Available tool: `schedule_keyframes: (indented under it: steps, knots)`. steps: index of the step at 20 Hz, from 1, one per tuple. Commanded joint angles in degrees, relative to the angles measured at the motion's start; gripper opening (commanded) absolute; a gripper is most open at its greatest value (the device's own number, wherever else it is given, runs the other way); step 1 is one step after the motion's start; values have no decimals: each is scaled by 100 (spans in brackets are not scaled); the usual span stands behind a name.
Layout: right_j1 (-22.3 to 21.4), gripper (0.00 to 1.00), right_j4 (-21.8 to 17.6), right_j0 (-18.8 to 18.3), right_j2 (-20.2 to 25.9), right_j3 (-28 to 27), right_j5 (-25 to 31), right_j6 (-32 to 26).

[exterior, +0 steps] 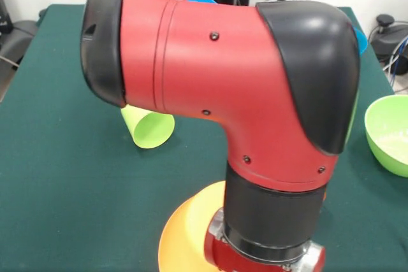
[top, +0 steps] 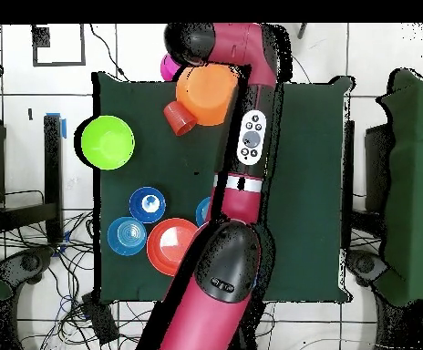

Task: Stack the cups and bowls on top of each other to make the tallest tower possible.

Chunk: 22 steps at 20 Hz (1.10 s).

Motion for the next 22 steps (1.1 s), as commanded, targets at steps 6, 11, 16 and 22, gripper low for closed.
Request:
schedule_keyframes:
  steps: [6, 11, 16, 22]
  knots:
    - [47, 0, 61, -64, -657, 439, 202, -1575]
    - [3, 0, 328, -97, -993, 715, 223, -1376]
    - [-10, 0, 644, -142, -1225, 888, 248, -1367]
    - [-133, 0, 959, -187, -1768, 1286, 108, -1037]
